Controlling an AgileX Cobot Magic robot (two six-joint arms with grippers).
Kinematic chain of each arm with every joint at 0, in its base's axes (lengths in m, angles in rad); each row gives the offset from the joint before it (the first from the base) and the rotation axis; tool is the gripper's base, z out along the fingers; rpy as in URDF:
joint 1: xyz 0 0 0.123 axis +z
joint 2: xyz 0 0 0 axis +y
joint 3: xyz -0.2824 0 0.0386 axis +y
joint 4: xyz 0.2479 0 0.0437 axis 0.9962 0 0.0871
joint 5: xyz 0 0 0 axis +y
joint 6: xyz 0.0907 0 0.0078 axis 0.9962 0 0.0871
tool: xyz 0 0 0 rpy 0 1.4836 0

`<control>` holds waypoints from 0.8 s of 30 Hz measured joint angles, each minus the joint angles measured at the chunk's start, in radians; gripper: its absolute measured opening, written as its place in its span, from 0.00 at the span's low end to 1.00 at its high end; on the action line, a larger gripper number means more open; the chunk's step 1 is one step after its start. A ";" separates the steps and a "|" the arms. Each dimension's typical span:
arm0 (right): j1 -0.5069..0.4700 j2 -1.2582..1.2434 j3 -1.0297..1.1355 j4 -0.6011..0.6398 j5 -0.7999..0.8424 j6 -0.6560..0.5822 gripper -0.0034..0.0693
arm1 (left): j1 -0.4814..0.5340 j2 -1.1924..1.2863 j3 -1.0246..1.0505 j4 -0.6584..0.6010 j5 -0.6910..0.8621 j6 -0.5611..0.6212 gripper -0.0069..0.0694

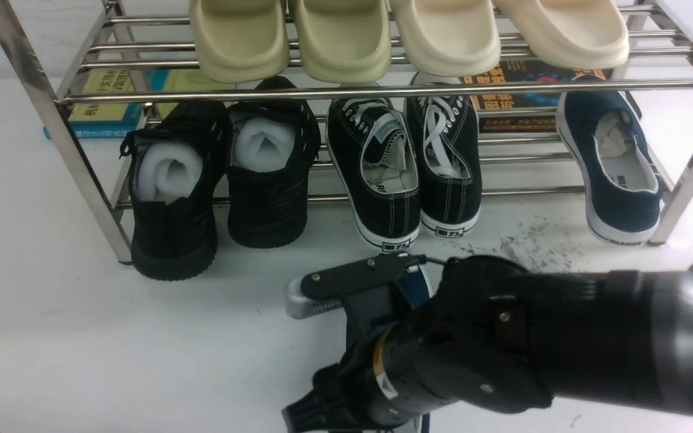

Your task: Take the shoes off the shelf with your hand on the white table.

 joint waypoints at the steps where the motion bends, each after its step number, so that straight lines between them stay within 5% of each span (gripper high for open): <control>1: 0.000 -0.026 -0.012 0.001 0.024 -0.016 0.58 | 0.000 0.000 0.000 0.000 0.000 0.000 0.41; 10: 0.000 -0.230 -0.138 -0.026 0.294 -0.146 0.57 | 0.000 0.000 0.000 0.000 0.000 0.000 0.41; 15: 0.000 -0.389 -0.191 -0.190 0.483 -0.209 0.49 | 0.000 0.000 0.000 0.000 0.000 0.000 0.41; 24: -0.036 -0.540 -0.158 -0.471 0.675 -0.064 0.10 | 0.000 0.000 0.000 0.000 0.000 0.000 0.41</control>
